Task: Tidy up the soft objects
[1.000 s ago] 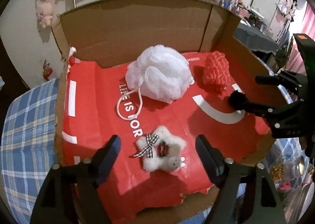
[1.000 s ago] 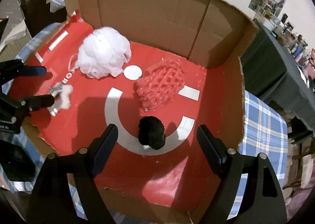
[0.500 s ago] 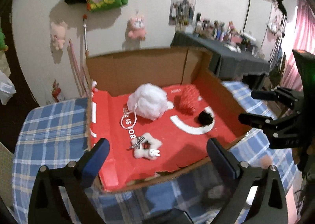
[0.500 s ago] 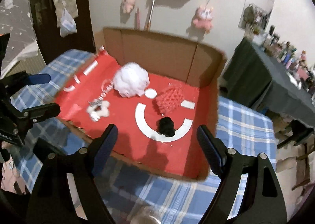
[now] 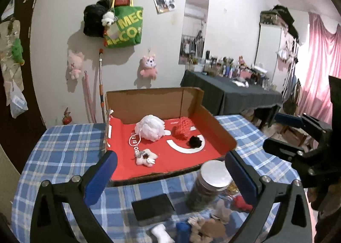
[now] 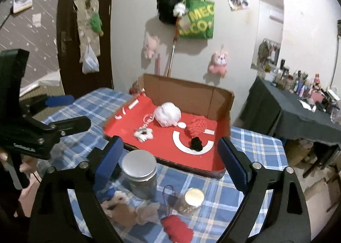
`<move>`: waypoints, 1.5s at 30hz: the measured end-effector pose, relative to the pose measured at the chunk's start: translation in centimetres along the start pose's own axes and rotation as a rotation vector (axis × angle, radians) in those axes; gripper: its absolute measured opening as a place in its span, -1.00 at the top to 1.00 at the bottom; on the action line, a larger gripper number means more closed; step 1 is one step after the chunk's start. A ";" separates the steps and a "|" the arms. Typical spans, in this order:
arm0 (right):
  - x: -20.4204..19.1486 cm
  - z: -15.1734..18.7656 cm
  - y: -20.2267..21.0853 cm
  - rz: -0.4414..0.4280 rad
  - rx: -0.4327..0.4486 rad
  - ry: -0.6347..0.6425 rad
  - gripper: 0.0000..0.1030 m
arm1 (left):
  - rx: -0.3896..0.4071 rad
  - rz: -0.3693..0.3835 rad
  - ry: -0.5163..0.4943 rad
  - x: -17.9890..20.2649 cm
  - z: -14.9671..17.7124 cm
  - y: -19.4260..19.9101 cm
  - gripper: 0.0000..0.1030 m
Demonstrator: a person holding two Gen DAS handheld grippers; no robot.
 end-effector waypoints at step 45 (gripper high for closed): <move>-2.8 16.6 -1.4 0.044 -0.093 -0.144 -0.91 | -0.175 -0.101 0.124 -1.1 17.1 -1.0 -1.00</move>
Point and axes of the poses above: each gripper's, at about its wrist camera, not at the fingertips, and y roughly against the way its jaws point, x to its right, z to its underside, the point moved 9 cm from there along -y, roughly the way its jaws point, and after that the axes turned 6 degrees about x, right-handed, at the moved point
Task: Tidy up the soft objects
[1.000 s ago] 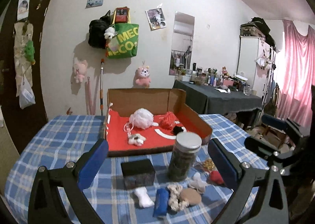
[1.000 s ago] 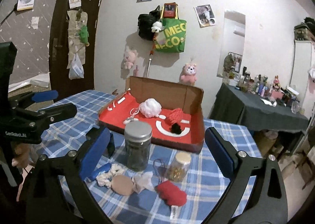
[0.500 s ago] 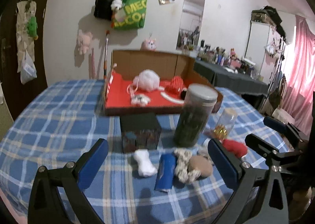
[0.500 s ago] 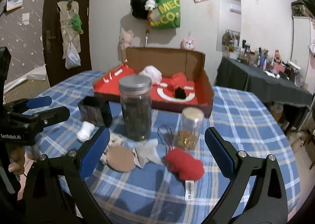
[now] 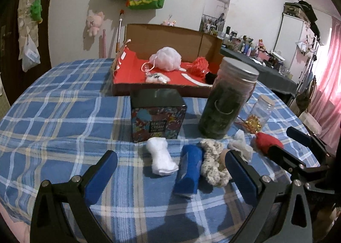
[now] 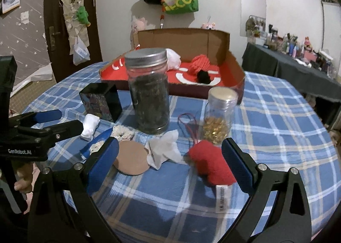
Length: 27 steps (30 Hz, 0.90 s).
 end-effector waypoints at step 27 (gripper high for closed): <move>-0.9 1.9 -5.5 -0.145 -0.142 -0.026 -0.15 | -0.113 -0.008 0.000 -2.0 1.5 -4.2 -0.32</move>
Point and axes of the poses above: each gripper's, at about its wrist camera, not at the fingertips, and y roughly against the way its jaws point, x to its right, z to its underside, the point moved 9 cm from there along -y, roughly the way its jaws point, and after that the axes turned 6 degrees about x, right-handed, at the moved point
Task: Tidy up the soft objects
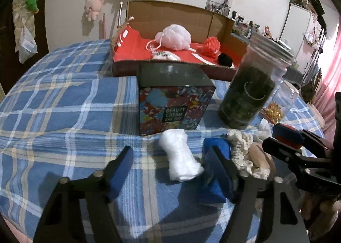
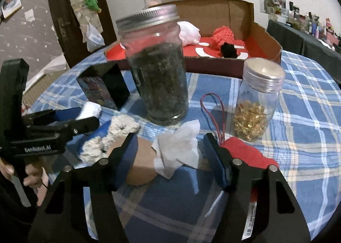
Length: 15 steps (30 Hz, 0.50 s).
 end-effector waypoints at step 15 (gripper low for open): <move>-0.2 -0.1 1.3 -0.010 0.040 0.023 0.85 | 0.050 0.057 -0.059 2.3 -1.2 2.1 0.69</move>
Point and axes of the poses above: each gripper's, at about its wrist camera, not at the fingertips, and y roughly against the way its jaws point, x to its right, z to its underside, the point moved 9 cm from there along -y, roughly the way its jaws point, and after that the axes turned 6 degrees about x, right-handed, at the moved point
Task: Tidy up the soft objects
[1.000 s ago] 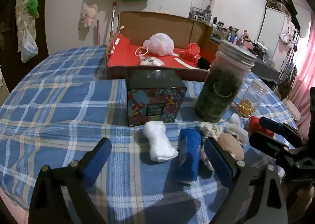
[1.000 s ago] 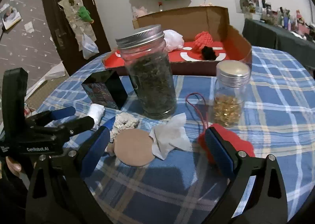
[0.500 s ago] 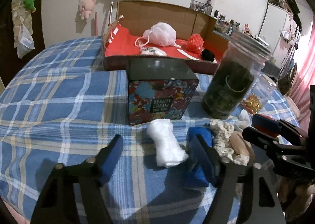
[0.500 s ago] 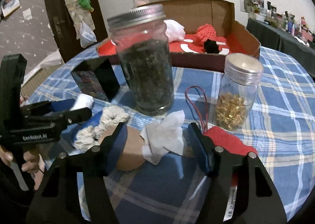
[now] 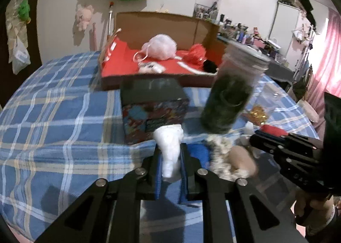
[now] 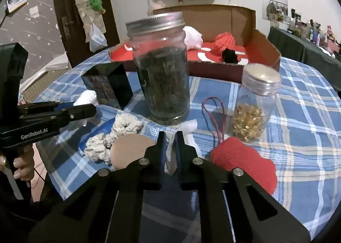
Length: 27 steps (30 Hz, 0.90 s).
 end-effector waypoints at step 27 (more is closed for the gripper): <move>0.0 -0.3 -0.1 -0.041 -0.037 -0.038 0.45 | -0.027 0.005 -0.011 -0.3 1.5 -1.0 -0.01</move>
Point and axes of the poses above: each gripper's, at about its wrist camera, not at the fingertips, and y roughly against the way its jaws point, x to its right, z to its underside, the point moved 9 cm from there along -y, roughly the way its jaws point, and after that the axes turned 6 degrees about x, right-handed, at the moved point
